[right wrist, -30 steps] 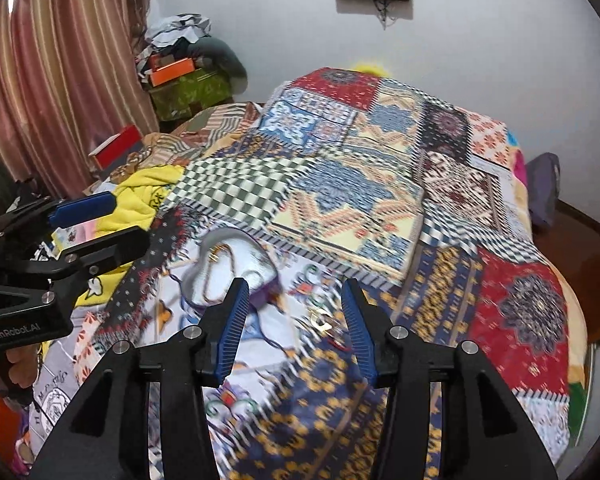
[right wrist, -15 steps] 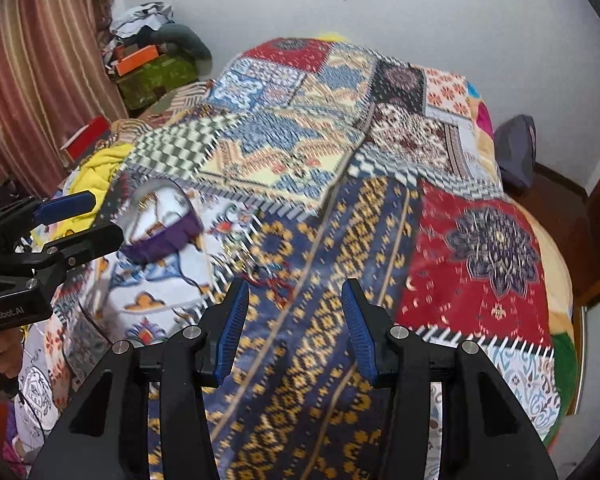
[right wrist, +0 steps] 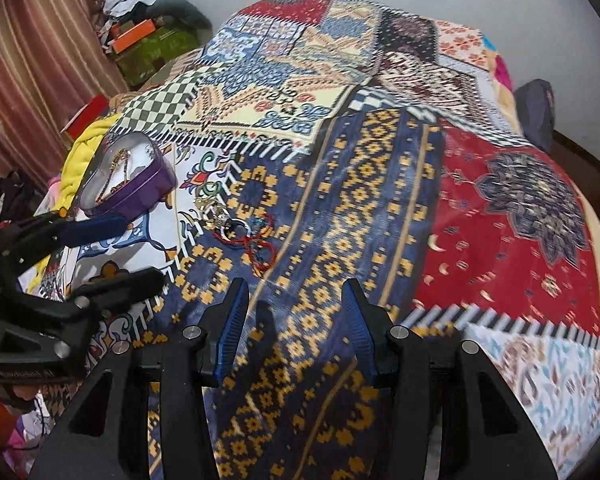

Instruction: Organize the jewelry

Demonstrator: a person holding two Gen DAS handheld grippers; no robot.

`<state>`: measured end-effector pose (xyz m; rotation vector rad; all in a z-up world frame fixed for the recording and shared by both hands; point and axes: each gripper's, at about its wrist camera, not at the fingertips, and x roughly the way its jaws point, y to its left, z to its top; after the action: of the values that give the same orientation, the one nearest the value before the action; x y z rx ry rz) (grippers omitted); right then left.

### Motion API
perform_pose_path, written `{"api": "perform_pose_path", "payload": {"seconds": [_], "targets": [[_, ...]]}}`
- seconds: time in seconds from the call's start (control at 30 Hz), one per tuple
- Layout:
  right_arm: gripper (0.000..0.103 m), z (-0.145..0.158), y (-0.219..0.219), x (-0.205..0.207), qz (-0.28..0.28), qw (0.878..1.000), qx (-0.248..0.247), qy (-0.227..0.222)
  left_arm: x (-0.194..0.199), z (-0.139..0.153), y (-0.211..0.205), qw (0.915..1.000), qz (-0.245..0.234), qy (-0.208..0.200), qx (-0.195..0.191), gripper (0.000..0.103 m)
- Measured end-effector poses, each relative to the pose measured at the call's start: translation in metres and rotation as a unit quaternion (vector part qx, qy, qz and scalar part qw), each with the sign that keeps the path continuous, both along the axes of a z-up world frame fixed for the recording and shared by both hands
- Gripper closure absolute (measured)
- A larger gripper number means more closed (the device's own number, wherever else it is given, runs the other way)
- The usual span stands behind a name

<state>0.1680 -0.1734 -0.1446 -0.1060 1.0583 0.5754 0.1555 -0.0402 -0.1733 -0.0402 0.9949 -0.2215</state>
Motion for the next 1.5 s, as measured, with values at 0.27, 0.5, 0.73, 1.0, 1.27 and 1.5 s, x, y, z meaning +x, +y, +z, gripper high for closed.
{"api": "perform_pose_path", "payload": {"seconds": [0.27, 0.5, 0.73, 1.0, 1.27, 1.5], "targets": [[0.059, -0.012, 0.024, 0.014, 0.043, 0.999, -0.007, 0.021, 0.011, -0.011, 0.005, 0.9999, 0.001, 0.01, -0.011, 0.061], [0.065, -0.016, 0.034, 0.019, 0.067, 0.998, -0.011, 0.017, 0.013, -0.018, 0.01, 0.9997, 0.006, 0.017, -0.019, 0.068], [0.095, -0.017, 0.039, 0.026, 0.058, 0.998, -0.029, 0.009, 0.016, -0.019, 0.011, 0.9995, 0.007, 0.018, -0.026, 0.068], [0.096, -0.01, 0.025, 0.023, 0.034, 0.999, -0.035, -0.001, 0.023, -0.018, 0.003, 0.9984, -0.011, 0.031, -0.046, 0.072], [0.096, 0.009, -0.007, 0.019, 0.003, 0.999, -0.031, -0.028, 0.031, -0.02, -0.008, 0.9978, -0.019, 0.035, -0.053, 0.072], [0.096, 0.021, -0.031, 0.017, -0.028, 0.998, -0.024, -0.047, 0.038, -0.022, -0.019, 0.9986, -0.022, 0.031, -0.038, 0.072]]}}
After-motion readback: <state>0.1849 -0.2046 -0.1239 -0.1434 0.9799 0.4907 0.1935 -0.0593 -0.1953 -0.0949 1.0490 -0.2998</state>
